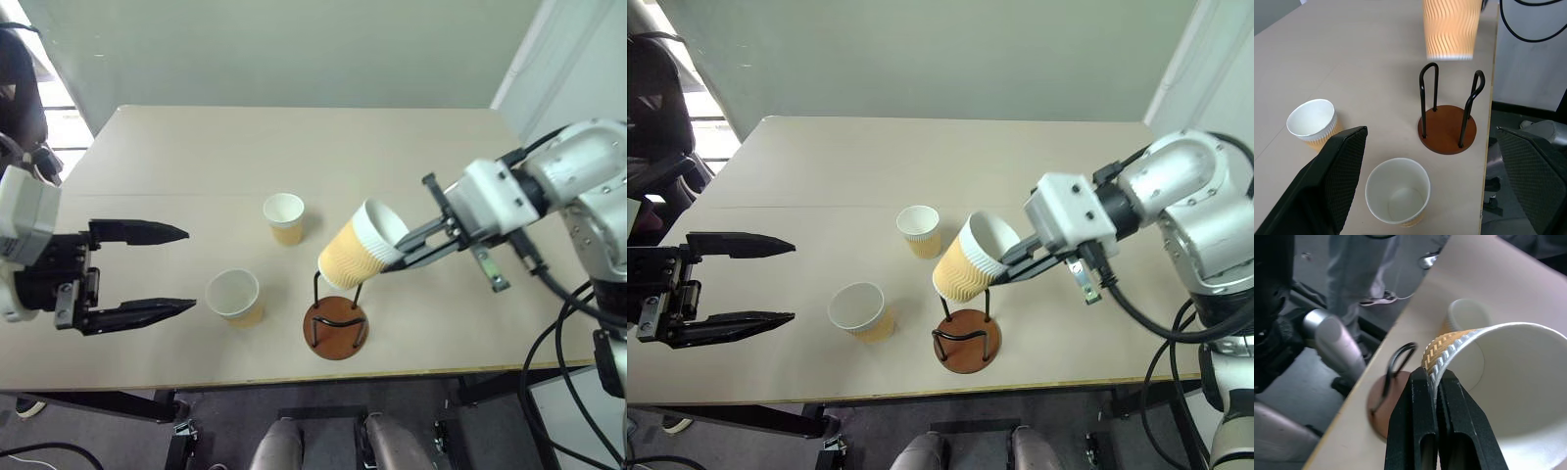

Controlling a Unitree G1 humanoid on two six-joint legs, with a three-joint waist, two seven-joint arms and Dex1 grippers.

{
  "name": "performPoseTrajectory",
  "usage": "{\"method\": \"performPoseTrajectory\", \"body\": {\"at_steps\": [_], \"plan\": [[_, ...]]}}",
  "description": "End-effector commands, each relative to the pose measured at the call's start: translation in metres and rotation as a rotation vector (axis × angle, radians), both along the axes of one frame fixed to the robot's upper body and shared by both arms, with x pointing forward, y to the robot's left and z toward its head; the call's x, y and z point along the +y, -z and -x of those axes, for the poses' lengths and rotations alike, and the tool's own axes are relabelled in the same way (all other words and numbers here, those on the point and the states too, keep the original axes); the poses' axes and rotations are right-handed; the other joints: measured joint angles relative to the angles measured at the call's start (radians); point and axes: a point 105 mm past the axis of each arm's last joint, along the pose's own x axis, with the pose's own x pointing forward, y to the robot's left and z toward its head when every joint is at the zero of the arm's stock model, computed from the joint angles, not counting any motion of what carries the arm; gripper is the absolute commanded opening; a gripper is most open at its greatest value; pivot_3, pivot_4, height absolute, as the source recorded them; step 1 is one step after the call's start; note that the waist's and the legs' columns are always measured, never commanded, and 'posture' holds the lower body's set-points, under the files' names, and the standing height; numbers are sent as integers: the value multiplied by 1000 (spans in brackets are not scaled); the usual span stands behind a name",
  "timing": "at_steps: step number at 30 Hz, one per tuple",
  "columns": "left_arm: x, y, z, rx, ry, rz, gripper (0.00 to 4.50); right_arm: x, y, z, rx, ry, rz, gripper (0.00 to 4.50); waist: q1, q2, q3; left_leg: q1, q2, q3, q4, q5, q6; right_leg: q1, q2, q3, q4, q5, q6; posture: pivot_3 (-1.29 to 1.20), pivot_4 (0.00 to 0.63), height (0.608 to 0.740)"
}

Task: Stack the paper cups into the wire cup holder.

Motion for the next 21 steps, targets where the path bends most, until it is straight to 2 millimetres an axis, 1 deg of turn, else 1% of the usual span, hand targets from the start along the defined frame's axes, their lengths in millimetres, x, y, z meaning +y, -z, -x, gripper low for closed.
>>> {"method": "performPoseTrajectory", "body": {"at_steps": [1, 4, 10, 21], "plan": [[0, -6, 3, -32, -9, -26, 4500, 3, 3, 10, -15, -45, 10, 18, 0, 0, 0, 0, 0, 0, 0, 0, 0, 0, 0, 0, 0, 0, 0, 0, 150, 740], [0, -7, 4, -35, -12, -29, 4500, 4, 11, 6, -13, -37, 27, 18, -2, 0, 0, 1, 0, 0, 0, 0, 0, 0, 0, 0, 2, 0, 0, 0, 150, 740], [0, -6, 4, -39, -17, -32, 4500, 5, 20, 0, -32, -27, 46, 18, -2, 0, 0, 2, 1, 0, 0, 0, 0, 0, 1, 1, 4, 0, 0, 0, 150, 740], [-1, -6, 5, -44, -21, -32, 4500, 12, 23, -6, -59, -21, 52, 18, -3, 0, 0, 2, 2, 0, 0, 0, 0, -1, 2, 1, 4, 0, -1, 0, 150, 740]]}}
